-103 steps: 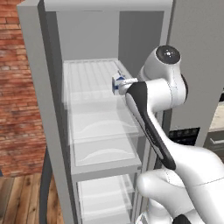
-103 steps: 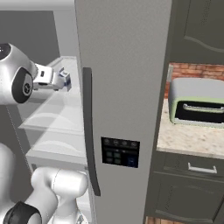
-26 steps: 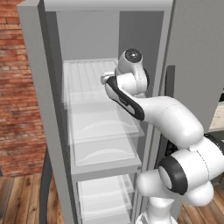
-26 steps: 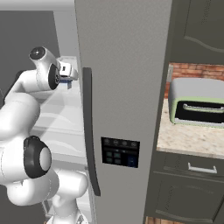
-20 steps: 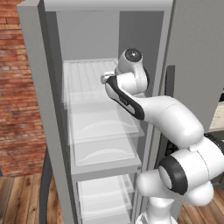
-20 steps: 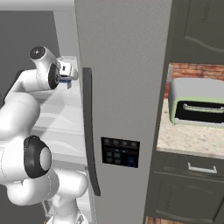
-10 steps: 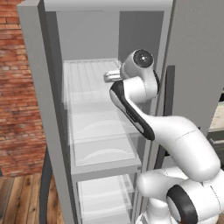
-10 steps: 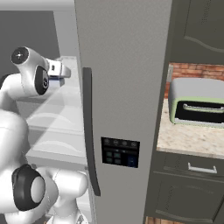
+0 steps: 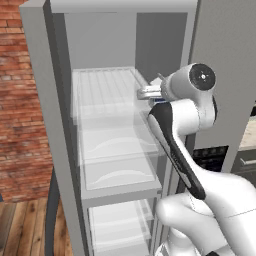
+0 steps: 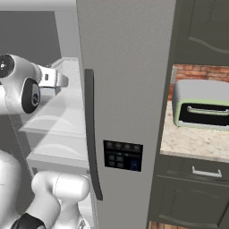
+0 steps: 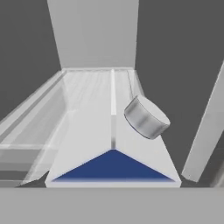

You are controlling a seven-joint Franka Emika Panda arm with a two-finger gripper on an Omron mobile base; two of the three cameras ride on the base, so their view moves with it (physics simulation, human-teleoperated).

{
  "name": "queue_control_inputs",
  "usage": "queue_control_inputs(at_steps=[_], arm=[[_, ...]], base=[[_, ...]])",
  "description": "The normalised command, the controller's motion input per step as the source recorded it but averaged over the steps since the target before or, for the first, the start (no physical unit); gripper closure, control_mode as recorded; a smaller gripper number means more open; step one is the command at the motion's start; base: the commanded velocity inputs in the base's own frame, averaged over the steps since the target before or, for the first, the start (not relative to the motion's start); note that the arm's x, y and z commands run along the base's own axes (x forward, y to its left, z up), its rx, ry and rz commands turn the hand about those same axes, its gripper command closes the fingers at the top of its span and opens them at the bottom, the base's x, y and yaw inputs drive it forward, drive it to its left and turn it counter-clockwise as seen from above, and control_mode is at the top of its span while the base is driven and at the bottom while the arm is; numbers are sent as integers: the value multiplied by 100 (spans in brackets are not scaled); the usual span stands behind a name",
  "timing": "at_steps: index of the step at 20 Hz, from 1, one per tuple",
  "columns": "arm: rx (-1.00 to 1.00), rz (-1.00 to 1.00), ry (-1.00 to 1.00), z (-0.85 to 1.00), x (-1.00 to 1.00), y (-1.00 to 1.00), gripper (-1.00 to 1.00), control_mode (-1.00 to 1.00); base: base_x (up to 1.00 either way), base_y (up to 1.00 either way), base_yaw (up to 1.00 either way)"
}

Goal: Take a sugar cube from the saucer and place it inside the coffee. Then, grab milk from the fridge and place it next to the coffee on the counter to sweeten the coffee.

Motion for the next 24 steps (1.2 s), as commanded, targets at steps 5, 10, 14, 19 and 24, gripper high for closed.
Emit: queue_control_inputs(at_steps=[5,10,14,19,24], arm=[[3,4,0,5,-100,-22,100,-100],[0,4,0,0,-100,-5,100,-100],[0,2,0,-8,-100,-14,100,-100],[0,0,0,0,0,0,100,100],[0,0,0,0,0,0,100,100]], base=[[0,0,0],[0,0,0],[0,0,0],[-88,-64,31],[-81,-68,73]])
